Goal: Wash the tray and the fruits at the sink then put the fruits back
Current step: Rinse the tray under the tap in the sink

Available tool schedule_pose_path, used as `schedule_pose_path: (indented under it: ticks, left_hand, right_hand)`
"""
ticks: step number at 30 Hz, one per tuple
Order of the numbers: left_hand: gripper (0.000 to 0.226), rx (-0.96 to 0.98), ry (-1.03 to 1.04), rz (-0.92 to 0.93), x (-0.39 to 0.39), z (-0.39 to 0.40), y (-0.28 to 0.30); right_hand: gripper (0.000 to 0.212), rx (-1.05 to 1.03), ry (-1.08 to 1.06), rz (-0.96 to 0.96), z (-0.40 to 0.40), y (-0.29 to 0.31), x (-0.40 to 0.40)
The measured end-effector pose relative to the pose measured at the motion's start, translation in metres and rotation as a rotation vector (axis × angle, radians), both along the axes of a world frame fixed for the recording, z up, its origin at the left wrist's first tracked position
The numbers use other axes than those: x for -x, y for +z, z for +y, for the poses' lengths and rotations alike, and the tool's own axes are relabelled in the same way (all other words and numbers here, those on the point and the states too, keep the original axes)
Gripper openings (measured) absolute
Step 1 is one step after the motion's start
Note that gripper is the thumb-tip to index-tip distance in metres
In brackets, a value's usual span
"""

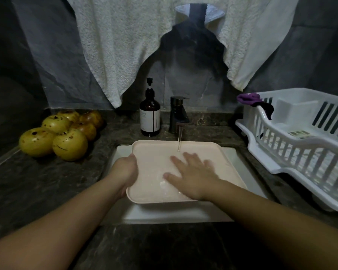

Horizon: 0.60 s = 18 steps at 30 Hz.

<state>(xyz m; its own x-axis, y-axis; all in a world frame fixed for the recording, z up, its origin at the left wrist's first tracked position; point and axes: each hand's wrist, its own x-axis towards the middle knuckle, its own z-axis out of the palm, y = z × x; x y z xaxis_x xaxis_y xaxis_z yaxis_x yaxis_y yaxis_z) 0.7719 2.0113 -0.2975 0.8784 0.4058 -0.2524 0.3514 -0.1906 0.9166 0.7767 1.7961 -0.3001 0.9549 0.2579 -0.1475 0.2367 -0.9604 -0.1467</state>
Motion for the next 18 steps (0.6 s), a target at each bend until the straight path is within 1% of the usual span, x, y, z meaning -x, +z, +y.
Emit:
schedule_pose_path:
  ticks: [3,5,8,12,18]
  left_hand:
    - [0.051,-0.041,-0.003,0.006,-0.001,0.000,-0.002]
    - [0.051,-0.019,-0.011,0.010,0.000,-0.004,-0.004]
    - [0.051,-0.009,-0.010,0.002,0.002,-0.009,-0.007]
    - [0.050,-0.041,-0.024,-0.031,0.003,-0.009,-0.007]
    - [0.043,-0.001,-0.007,-0.045,0.002,-0.009,-0.005]
  right_hand:
    - [0.096,0.001,-0.350,-0.012,-0.033,0.004,-0.010]
    - [0.098,-0.015,-0.438,-0.025,-0.038,0.008,-0.020]
    - [0.098,0.011,-0.469,-0.042,-0.023,0.014,-0.040]
    - [0.103,-0.071,-0.507,0.004,0.004,0.019,-0.056]
    - [0.100,-0.056,-0.376,-0.015,0.036,0.015,-0.051]
